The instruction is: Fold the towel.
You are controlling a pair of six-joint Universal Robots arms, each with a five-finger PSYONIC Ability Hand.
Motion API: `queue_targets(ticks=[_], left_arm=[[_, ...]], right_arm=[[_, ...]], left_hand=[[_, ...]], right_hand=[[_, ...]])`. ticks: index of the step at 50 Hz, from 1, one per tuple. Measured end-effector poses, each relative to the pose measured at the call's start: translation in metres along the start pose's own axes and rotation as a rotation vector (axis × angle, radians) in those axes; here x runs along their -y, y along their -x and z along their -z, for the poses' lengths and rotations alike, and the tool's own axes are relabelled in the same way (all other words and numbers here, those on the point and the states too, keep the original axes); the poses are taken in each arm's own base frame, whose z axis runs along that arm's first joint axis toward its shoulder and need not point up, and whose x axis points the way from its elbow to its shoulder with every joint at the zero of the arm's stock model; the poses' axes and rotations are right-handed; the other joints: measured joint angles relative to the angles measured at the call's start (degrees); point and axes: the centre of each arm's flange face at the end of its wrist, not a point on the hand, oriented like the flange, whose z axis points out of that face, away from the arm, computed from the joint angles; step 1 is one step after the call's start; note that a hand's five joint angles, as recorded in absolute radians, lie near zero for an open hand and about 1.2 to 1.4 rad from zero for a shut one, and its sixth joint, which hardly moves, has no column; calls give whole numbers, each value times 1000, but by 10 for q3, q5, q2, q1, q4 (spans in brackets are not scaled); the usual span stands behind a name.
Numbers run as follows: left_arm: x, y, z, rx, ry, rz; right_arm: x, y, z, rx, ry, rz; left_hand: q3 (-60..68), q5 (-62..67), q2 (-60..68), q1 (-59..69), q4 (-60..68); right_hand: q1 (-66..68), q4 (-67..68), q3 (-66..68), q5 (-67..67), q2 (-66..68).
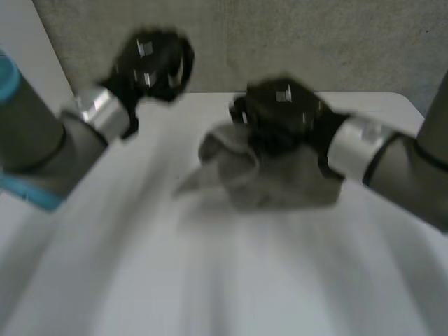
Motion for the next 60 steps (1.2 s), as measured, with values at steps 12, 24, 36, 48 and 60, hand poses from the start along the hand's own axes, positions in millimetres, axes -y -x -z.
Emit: queue_targets(ticks=[12,24,36,48,60], left_arm=[[-98,-29,36,-92,251,122],[-108,-73,28,-198,254,139],[-113,-129,31,-328,263,151],[-139,-138,35,-327,353,177],[-141,-137,39,-295,399,183]], right_arm=[[-51,-26,51,-19,412,-23],[-69,-68,95,-186,529,36],[-68,-54,110,-322,393,12],[-81,-26,121,-366,317,-59],[-122,-17,113,-376,324,-314]], left_hand=[[-414,-380,-407,-381,-416],[-416,-385,-410,-383,-419],[-416,-386,-411,-383,-420],[-416,-385,-411,-383,-420],[-416,-386,-412,-383,-421]], right_hand=[[8,15,1,1,0],[-587,-576,-584,-603,-585],[-588,-576,-584,-603,-585],[-588,-576,-584,-603,-585],[-588,-576,-584,-603,-585]])
